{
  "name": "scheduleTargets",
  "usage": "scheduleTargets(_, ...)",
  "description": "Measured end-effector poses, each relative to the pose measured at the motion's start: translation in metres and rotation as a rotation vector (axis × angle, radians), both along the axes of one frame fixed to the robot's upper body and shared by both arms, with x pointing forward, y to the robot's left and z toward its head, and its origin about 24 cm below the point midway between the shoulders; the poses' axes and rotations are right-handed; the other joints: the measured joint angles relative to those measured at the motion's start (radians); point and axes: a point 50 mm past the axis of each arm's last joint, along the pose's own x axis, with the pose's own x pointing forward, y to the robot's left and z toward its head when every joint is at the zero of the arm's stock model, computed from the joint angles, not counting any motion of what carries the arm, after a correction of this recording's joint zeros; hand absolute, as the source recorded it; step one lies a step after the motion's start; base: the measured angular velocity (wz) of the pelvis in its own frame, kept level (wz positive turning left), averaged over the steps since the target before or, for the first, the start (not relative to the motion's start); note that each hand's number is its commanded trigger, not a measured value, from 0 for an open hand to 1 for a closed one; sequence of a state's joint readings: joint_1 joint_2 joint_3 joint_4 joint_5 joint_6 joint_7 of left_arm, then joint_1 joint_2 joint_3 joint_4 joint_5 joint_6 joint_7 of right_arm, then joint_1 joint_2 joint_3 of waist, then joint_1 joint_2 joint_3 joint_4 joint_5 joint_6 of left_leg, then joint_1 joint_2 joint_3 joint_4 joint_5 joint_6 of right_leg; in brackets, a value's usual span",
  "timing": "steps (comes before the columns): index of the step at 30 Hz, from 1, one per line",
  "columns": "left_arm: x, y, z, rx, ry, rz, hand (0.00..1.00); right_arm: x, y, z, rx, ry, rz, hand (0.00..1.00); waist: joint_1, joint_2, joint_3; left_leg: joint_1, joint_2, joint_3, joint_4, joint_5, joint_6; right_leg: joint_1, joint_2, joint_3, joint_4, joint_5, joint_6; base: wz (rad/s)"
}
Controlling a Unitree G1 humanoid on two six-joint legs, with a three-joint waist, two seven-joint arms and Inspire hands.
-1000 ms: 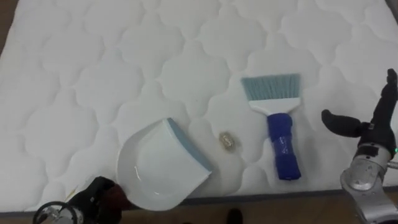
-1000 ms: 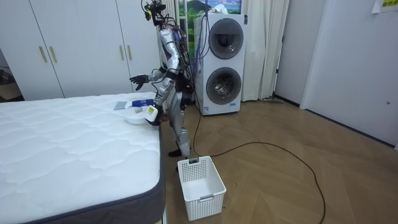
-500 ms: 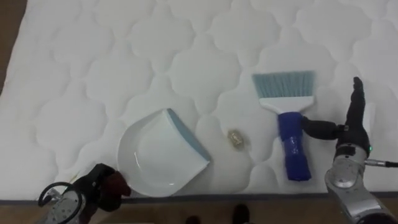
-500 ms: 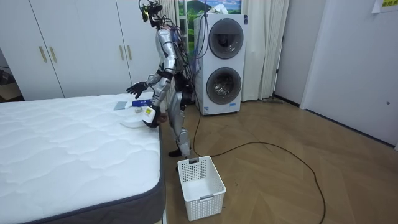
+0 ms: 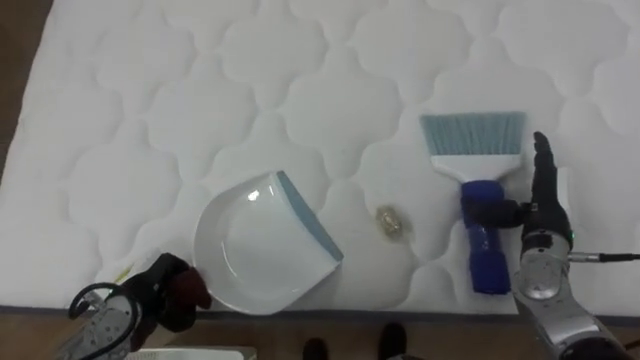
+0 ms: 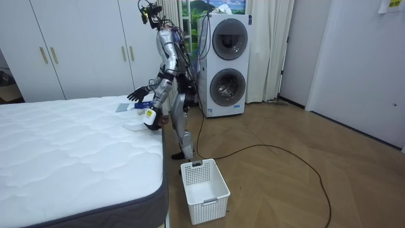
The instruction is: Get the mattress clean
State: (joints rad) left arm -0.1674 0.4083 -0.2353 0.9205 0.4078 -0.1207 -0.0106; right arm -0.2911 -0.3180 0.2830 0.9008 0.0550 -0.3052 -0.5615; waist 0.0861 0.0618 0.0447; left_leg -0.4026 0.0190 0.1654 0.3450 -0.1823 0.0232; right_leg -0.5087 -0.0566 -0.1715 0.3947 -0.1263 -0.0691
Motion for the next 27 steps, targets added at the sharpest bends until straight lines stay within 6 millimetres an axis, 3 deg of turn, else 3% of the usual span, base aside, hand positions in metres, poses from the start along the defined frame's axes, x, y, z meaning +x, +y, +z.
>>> scheduleTargets(2, 0.004, -0.002, 0.003, 0.013, -0.015, -0.018, 1.0, 0.002, 0.002, 0.001, 0.016, 0.001, 0.012, 0.0, 0.0, 0.006, 0.0034, -0.005, 0.0, 0.0, 0.001, 0.0, 0.0, -0.004, -0.001, -0.003, 0.003, 0.0, 0.0, 0.03)
scheduleTargets(13, 0.01, -0.008, 0.008, 0.048, -0.05, -0.048, 1.0, 0.0, 0.002, -0.009, 0.062, 0.07, 0.008, 0.0, -0.001, 0.006, 0.0031, -0.008, -0.009, 0.001, 0.002, 0.0, 0.0, -0.013, -0.012, -0.006, 0.022, -0.006, 0.003, 0.01)
scheduleTargets(27, 0.001, -0.022, -0.001, 0.077, -0.056, -0.075, 1.0, -0.017, -0.006, -0.029, -0.005, 0.197, 0.004, 0.0, -0.014, 0.014, -0.002, 0.005, -0.012, -0.006, 0.017, -0.002, 0.004, 0.019, -0.015, -0.026, 0.019, -0.012, 0.003, 0.06)
